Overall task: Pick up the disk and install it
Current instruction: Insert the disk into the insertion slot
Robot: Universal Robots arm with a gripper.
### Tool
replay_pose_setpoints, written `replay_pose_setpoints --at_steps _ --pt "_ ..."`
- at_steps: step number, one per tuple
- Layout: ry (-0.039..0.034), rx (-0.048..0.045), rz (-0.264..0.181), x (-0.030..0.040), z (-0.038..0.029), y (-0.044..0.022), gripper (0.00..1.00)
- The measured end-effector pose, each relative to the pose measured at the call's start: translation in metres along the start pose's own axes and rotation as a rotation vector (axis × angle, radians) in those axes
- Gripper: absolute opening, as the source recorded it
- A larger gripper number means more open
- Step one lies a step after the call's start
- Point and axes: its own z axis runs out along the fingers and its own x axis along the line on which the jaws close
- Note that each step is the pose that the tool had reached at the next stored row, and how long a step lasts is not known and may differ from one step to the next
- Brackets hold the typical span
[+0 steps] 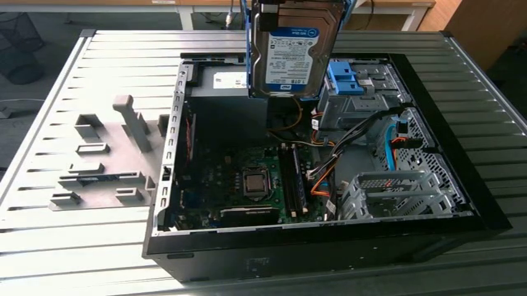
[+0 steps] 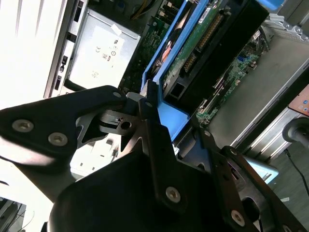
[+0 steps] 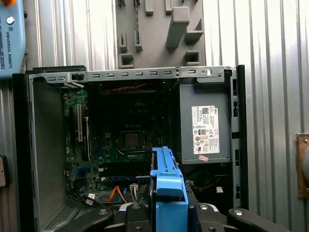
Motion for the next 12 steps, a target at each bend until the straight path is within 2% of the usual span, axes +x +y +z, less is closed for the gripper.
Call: replay_pose_setpoints --at_steps 8,12 --pt "0.0003 0.0000 0.000 0.0004 0.0000 0.0000 0.37" --pt "0.0003 0.0000 0.000 0.0099 -0.0002 -0.0007 0.37"
